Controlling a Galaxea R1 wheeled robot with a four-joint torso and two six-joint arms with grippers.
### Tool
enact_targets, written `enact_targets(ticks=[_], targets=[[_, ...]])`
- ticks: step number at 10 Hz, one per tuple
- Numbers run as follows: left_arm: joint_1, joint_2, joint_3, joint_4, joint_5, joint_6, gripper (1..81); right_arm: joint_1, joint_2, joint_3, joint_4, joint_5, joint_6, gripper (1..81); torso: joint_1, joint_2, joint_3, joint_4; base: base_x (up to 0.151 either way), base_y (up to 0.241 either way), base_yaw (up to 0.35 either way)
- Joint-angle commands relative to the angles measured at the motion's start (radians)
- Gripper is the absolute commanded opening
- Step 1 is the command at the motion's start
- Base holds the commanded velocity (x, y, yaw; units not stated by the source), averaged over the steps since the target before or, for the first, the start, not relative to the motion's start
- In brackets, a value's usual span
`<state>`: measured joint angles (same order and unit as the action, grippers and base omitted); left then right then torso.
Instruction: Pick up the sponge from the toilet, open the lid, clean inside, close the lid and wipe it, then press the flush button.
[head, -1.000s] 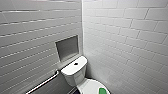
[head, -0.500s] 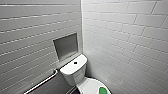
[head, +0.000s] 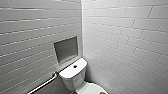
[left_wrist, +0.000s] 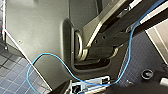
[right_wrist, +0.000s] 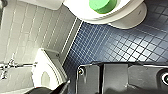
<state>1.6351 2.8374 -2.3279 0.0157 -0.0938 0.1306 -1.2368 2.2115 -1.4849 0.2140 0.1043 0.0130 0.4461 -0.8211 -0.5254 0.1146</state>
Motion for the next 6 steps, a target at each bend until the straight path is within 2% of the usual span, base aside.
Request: enact_targets(ticks=[1,2,4,5,6], targets=[[0.022,0.047,-0.082,0.006,0.068,0.006,81.1,0.186,-0.001,-0.109,0.042,-0.181,0.028,81.1,0.064,-0.099,0.0,0.0,0.0,0.0,0.0],[0.032,0.059,-0.107,0.004,0.056,0.004,81.1,0.225,0.022,-0.165,0.062,-0.227,0.028,81.1,0.087,-0.136,0.0,0.0,0.0,0.0,0.0],[0.059,0.068,-0.108,0.004,0.023,0.004,81.1,0.286,0.064,-0.257,0.093,-0.308,0.028,81.1,0.135,-0.213,-0.037,0.0,0.0,0.0,0.0],[0.082,0.074,-0.108,0.007,0.019,0.004,81.1,0.308,0.081,-0.297,0.11,-0.33,0.028,81.1,0.159,-0.251,-0.088,0.0,0.0,0.0,0.0],[0.102,0.082,-0.108,0.01,-0.003,0.006,81.1,0.329,0.093,-0.317,0.113,-0.339,0.028,81.1,0.178,-0.283,-0.119,0.0,0.0,0.0,0.0]])
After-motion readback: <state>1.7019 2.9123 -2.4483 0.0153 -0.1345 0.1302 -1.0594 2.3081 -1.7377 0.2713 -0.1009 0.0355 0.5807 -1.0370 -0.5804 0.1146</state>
